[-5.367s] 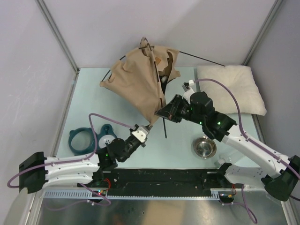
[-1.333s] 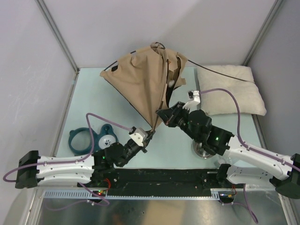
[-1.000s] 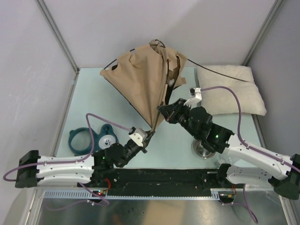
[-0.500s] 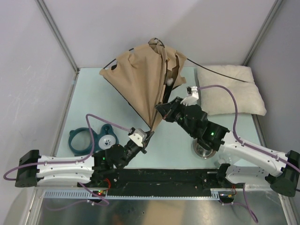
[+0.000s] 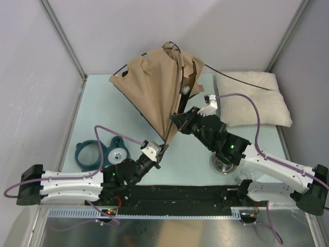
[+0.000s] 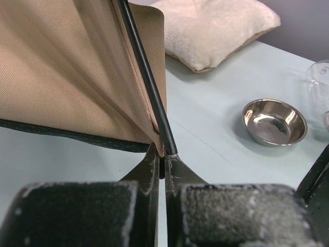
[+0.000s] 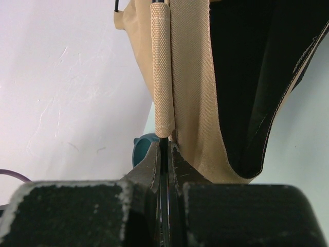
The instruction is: Set up the pet tent
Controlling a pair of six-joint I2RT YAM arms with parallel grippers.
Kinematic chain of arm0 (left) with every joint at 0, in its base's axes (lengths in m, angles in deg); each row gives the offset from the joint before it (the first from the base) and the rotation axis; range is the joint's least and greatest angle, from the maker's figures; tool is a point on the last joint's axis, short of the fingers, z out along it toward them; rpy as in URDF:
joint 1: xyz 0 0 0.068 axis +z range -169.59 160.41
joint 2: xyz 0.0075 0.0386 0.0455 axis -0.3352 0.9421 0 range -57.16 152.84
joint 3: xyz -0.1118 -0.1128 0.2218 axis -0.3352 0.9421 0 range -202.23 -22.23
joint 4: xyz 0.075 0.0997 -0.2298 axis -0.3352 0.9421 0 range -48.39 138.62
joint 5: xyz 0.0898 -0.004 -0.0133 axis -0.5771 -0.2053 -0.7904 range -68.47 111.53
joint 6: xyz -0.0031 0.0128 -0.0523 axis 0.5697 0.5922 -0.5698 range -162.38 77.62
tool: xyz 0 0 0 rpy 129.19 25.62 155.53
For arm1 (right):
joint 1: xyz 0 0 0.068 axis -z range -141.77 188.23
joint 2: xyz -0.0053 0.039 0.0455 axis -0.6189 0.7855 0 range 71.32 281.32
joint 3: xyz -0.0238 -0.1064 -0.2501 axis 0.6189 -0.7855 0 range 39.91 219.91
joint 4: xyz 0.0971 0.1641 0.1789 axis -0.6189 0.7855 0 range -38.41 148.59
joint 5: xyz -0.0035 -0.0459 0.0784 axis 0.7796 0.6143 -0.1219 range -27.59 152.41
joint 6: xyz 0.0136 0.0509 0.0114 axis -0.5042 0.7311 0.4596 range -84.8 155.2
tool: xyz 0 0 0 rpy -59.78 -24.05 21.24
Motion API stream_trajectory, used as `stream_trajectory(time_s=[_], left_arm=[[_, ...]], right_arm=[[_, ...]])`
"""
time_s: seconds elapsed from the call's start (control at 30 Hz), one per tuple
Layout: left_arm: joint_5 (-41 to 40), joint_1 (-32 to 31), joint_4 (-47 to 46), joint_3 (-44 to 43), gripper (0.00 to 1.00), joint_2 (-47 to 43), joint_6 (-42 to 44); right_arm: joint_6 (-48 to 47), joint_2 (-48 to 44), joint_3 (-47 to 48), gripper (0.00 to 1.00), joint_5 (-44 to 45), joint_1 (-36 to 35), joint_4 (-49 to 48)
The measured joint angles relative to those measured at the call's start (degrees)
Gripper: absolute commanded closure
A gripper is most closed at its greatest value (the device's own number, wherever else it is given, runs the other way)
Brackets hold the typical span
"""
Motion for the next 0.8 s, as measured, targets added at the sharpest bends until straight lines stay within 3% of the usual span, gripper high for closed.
stream_trajectory(time_s=[0.8], left_arm=[[-0.7,-0.5,1.5,0.6,1.0,-0.2,-0.5]], right_arm=[[1.3,1.2,0.7,1.0,0.9,-1.5,1.1]])
